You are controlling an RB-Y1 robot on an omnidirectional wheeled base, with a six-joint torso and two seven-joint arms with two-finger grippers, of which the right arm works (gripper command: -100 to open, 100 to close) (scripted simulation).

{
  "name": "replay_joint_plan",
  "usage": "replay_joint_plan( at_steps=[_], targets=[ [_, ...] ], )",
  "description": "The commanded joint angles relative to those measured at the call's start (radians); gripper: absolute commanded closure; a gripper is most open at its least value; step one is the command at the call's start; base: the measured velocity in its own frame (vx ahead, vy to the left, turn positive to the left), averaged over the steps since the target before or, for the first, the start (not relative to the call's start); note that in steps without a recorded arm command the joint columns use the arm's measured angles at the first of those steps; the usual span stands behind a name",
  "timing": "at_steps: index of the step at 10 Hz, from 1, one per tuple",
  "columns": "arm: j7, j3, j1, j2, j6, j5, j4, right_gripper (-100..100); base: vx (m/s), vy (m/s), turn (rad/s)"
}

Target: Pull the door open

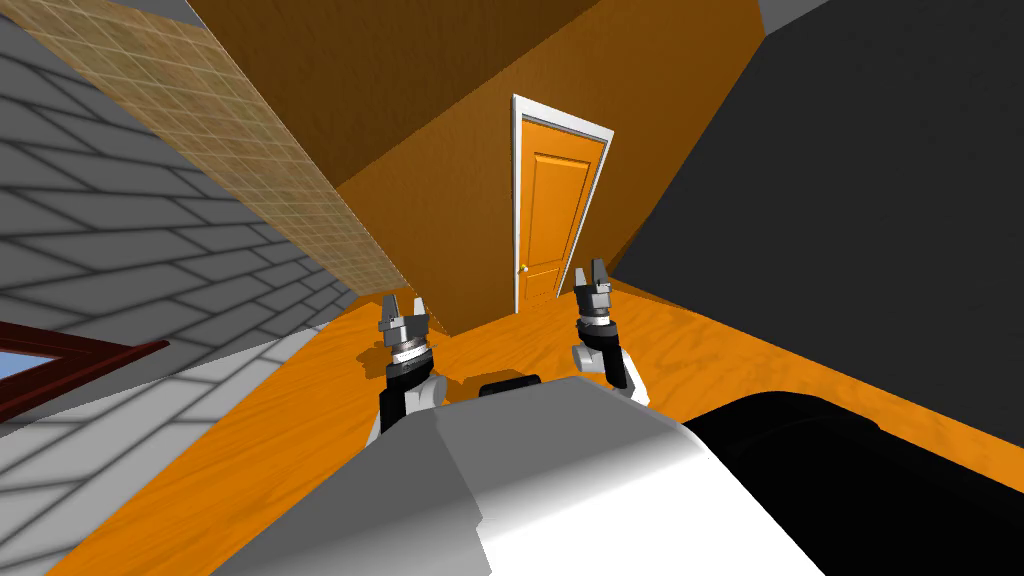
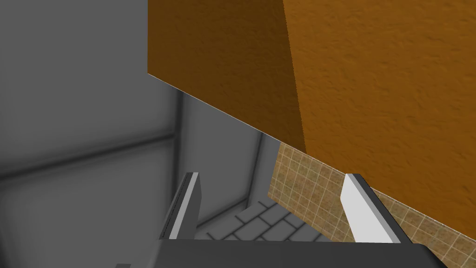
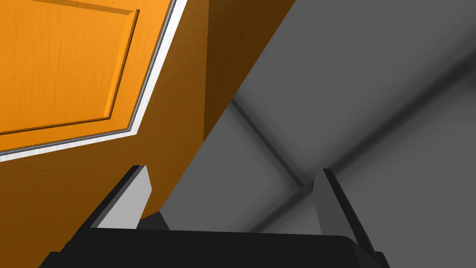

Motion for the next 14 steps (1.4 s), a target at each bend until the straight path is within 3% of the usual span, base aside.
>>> replay_joint_plan(
  at_steps=[1,3,14],
  targets=[
    [0.02,-0.002,-0.01,-0.006,-0.007,0.006,0.031,-100,0.035,-0.094,0.026],
    [0.036,-0.004,-0.017,-0.011,-0.013,0.01,0.055,-100,0.073,0.004,0.0],
    [0.189,-0.02,-0.091,-0.045,-0.069,0.054,0.292,-100,0.087,-0.018,0.011]
  ],
)
